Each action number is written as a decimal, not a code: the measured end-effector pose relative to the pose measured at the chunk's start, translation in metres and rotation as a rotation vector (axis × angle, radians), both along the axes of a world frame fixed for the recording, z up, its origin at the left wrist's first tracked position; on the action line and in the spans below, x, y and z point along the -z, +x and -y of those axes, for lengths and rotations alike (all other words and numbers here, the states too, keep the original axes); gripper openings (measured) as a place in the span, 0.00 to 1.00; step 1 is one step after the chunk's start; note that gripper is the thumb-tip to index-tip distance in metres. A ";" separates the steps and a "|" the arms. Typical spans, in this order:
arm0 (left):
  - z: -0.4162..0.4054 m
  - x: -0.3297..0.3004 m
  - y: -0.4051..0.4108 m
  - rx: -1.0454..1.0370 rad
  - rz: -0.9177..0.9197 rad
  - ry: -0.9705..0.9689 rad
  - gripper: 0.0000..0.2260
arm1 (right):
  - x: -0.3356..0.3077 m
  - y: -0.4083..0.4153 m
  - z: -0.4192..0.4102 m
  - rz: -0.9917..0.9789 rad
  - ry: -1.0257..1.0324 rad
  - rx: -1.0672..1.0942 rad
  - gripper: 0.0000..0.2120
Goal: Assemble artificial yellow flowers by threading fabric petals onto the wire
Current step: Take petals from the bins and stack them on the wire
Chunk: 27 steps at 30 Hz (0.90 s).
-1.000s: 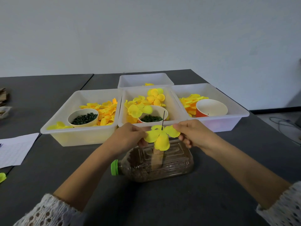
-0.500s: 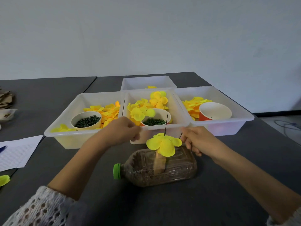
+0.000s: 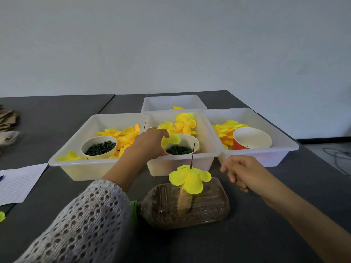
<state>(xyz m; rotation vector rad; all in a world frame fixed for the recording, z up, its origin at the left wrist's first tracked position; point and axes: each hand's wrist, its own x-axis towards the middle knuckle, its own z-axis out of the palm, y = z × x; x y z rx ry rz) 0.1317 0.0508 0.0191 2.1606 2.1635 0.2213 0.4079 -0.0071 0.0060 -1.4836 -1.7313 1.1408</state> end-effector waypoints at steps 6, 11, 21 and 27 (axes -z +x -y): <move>0.002 0.007 0.002 -0.071 0.006 0.260 0.10 | -0.003 0.006 0.001 -0.019 0.009 0.005 0.13; 0.027 -0.025 0.007 -0.068 0.406 0.724 0.08 | -0.009 0.008 0.007 -0.095 0.082 0.001 0.12; 0.095 -0.054 0.029 0.159 1.390 0.003 0.06 | -0.037 -0.021 0.022 -0.377 0.247 -0.121 0.20; 0.107 -0.035 0.035 0.120 1.553 -0.117 0.11 | -0.045 -0.037 0.029 -0.546 0.056 -0.133 0.22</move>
